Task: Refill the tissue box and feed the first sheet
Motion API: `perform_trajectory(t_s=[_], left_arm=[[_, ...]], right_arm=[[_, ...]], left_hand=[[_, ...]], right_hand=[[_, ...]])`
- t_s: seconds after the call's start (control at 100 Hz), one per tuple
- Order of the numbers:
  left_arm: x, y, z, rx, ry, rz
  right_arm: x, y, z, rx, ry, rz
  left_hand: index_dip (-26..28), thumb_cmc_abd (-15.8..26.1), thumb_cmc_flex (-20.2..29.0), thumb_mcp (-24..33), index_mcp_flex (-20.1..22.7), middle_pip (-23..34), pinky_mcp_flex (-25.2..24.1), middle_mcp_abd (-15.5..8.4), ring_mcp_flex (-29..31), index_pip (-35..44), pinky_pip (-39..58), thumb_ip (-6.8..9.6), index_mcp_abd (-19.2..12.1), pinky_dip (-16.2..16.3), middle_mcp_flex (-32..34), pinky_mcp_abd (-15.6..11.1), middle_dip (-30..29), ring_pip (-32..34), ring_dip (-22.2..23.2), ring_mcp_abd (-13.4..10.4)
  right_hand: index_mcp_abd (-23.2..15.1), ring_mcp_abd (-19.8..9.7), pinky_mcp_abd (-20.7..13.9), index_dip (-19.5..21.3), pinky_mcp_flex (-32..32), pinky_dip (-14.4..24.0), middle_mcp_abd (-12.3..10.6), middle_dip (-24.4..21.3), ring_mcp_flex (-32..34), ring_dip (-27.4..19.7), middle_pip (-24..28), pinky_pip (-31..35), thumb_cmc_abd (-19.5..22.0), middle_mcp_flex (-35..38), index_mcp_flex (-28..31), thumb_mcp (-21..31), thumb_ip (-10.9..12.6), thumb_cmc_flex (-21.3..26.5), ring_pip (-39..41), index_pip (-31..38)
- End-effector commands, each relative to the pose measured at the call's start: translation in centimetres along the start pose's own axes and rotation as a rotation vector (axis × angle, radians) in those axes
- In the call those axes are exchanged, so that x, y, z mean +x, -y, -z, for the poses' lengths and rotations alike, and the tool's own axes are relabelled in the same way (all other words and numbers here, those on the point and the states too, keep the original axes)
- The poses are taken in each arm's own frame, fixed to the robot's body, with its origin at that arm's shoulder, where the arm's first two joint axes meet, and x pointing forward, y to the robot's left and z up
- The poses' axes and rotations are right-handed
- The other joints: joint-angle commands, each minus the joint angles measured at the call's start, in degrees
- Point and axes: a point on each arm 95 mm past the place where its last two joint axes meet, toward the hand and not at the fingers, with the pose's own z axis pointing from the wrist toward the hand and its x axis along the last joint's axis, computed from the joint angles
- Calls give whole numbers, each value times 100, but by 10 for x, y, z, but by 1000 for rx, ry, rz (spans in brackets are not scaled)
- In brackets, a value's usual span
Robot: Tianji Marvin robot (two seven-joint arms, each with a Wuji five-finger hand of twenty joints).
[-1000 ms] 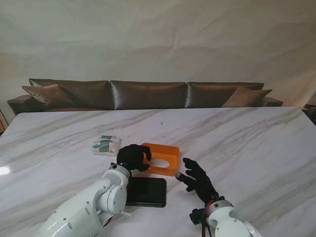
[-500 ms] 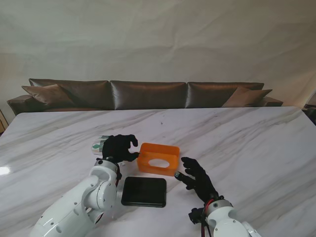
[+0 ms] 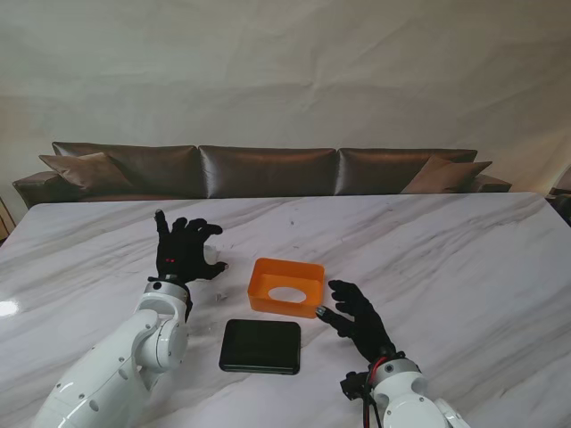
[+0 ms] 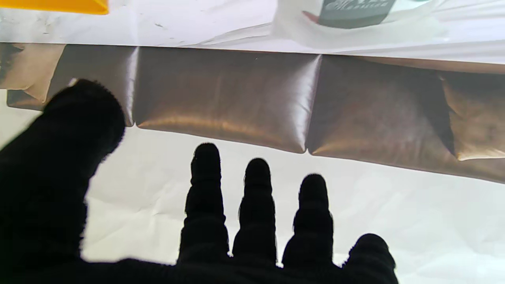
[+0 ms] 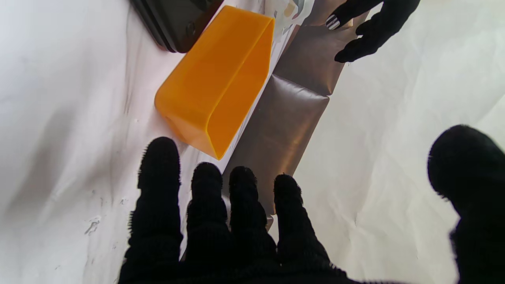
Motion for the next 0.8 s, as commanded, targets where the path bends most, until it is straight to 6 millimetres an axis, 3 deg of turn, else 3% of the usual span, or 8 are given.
perform_trajectory(t_s=[0.0,0.12,0.23,0.41,0.59,0.79], left_arm=[[-8,1,-4,-50,15,-7],[-16,-1,-11,-133,18,-12],[-21,-3,-18,-199,25,-4],[-27,-8,-30,-255,28,26],[-31,-15,-42,-319,27,36],[-34,-28,-52,-376,38,67]], right_arm=[[0,1,-2,11,8,-7],[0,-1,-6,7,17,-13],[0,-1,-10,3,23,-19],[0,-4,-17,-2,32,-25],[-1,-6,-22,-9,41,-27],[-4,-7,-23,-13,55,-28]], left_hand=[[-235,85,-219,-136,-286,-306,-187,-102,-485,-308,5079,-62,155,-425,-441,73,-187,-177,-285,-54],[-554,68,-301,-183,-497,-675,-199,-67,-691,-883,4340,-129,251,-764,-745,354,-412,-629,-698,91],[-745,51,-335,-202,-646,-1138,-219,27,-817,-1234,4080,-154,374,-862,-835,544,-673,-983,-817,269],[-858,10,-290,-121,-803,-1430,-257,74,-879,-1428,4679,-166,541,-518,-877,792,-854,-1154,-710,427],[-899,4,-252,-123,-925,-1493,-273,69,-900,-1510,4928,-158,545,-418,-914,1107,-888,-1167,-692,532],[-990,-76,-107,-39,-1037,-1755,54,94,-948,-1658,5521,-106,544,-157,-971,1277,-1047,-1282,-706,663]], right_hand=[[-285,10,102,62,-51,-106,-181,81,92,59,-8,-84,-209,133,78,-65,-84,36,102,45],[-288,13,116,80,-57,-128,-172,87,96,63,-13,-124,-214,147,91,-68,-84,47,107,39],[-290,15,109,96,-67,-143,-181,94,96,66,-11,-152,-213,167,97,-71,-84,48,109,32],[-291,19,114,116,-80,-164,-177,102,91,67,-13,-191,-211,170,105,-71,-83,50,108,24],[-289,12,108,132,-81,-173,-183,110,96,69,-6,-202,-216,185,108,-72,-84,57,112,17],[-301,10,107,149,-88,-182,-182,115,90,70,-4,-216,-212,193,108,-74,-86,55,110,11]])
